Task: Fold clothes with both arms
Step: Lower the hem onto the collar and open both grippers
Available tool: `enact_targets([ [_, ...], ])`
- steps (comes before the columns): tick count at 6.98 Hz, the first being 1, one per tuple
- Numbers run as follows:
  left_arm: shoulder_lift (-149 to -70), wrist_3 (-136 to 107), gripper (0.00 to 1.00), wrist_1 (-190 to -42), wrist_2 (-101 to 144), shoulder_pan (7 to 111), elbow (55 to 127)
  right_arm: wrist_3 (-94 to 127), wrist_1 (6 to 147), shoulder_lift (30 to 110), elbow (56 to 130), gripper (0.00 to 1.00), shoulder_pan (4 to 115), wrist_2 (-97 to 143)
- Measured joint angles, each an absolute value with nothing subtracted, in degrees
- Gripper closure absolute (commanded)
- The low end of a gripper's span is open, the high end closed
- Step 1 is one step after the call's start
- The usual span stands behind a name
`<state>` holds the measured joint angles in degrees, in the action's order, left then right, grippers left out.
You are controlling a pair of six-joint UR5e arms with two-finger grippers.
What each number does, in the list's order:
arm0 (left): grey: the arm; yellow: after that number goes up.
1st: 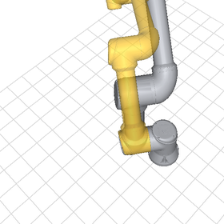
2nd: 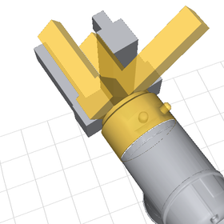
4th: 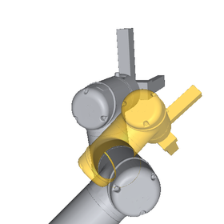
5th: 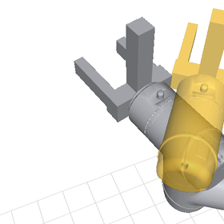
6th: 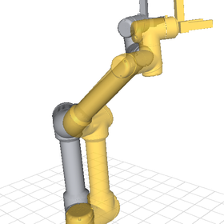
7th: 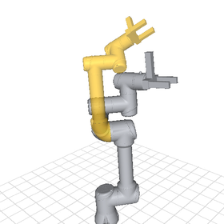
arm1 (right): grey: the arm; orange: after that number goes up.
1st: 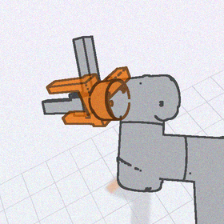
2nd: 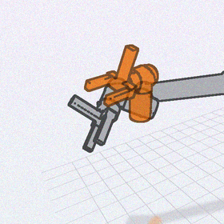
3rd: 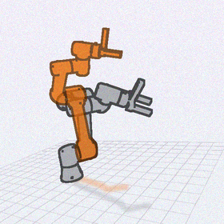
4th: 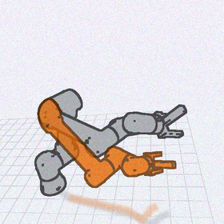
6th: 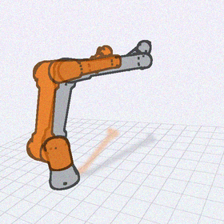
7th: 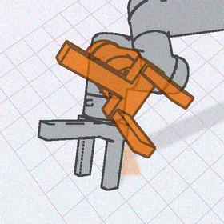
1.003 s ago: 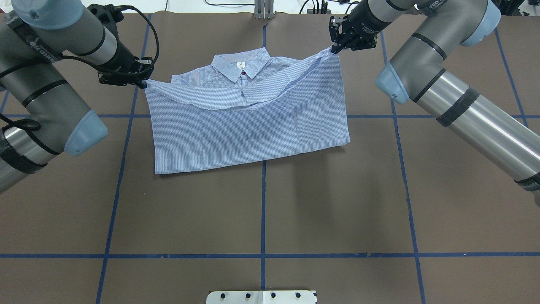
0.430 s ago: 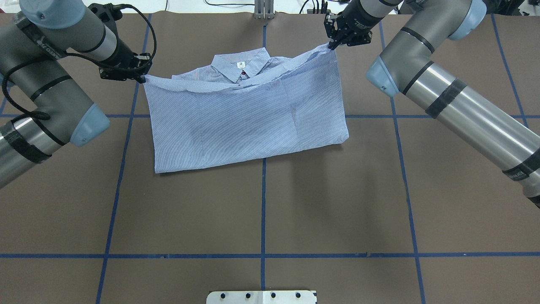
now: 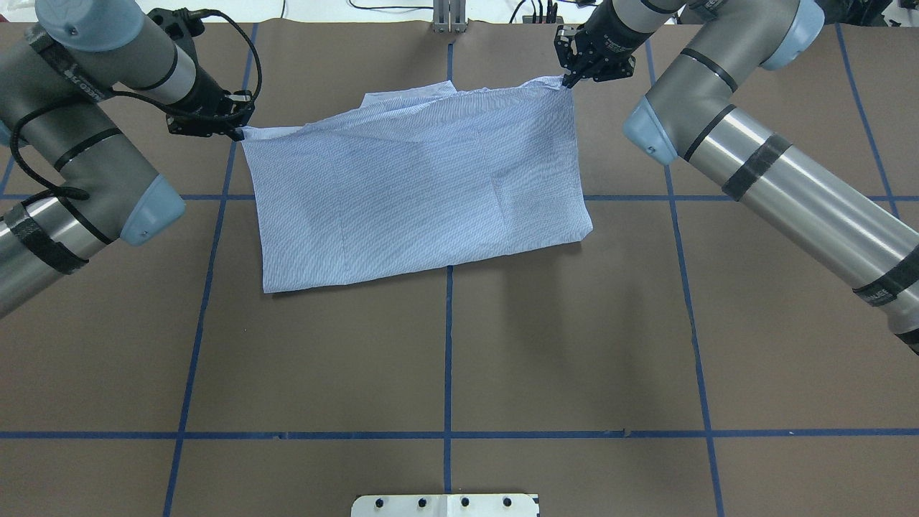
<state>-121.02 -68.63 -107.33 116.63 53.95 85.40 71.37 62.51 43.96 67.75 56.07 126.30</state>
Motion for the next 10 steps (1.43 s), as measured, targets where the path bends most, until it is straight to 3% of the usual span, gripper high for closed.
enact_targets([
  [10,-123.3,-69.3,1.0,-106.9,116.5,53.8,83.7,71.3,60.0,42.7,67.2,1.0,54.4,122.8],
])
